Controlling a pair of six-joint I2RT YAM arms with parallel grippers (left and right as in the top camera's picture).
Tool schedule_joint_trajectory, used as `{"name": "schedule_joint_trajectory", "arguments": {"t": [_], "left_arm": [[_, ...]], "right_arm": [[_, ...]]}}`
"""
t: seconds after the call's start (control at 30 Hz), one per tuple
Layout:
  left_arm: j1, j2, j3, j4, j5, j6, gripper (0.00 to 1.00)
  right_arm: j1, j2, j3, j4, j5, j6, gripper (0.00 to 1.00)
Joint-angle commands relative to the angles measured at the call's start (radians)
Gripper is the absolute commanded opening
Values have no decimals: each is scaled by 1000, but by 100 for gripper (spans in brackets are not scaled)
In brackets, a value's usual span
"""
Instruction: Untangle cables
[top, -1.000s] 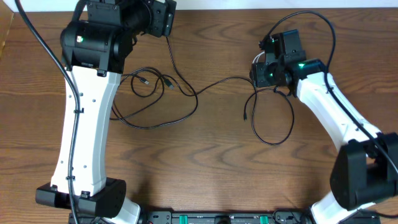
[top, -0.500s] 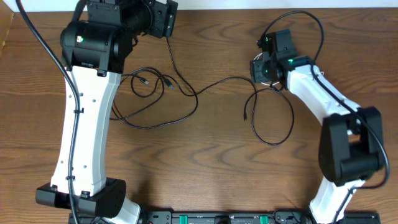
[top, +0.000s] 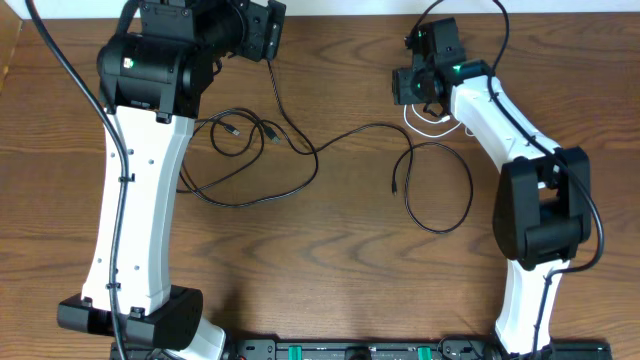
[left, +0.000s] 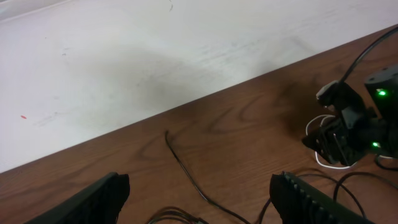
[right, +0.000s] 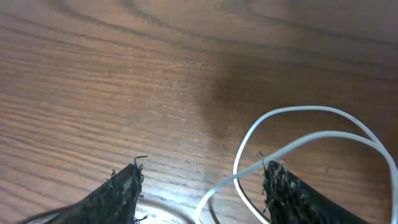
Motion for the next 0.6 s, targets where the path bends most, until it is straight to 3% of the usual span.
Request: {"name": "schedule_joint_trajectory", "arguments": {"t": [0.0, 0.57], "left_arm": [[1, -26, 0, -5, 13, -8, 77], [1, -26, 0, -13, 14, -9, 77]], "right_arm": [[-4, 32, 22, -5, -10, 19, 61], [-31, 52, 21, -44, 10, 42, 59]]}}
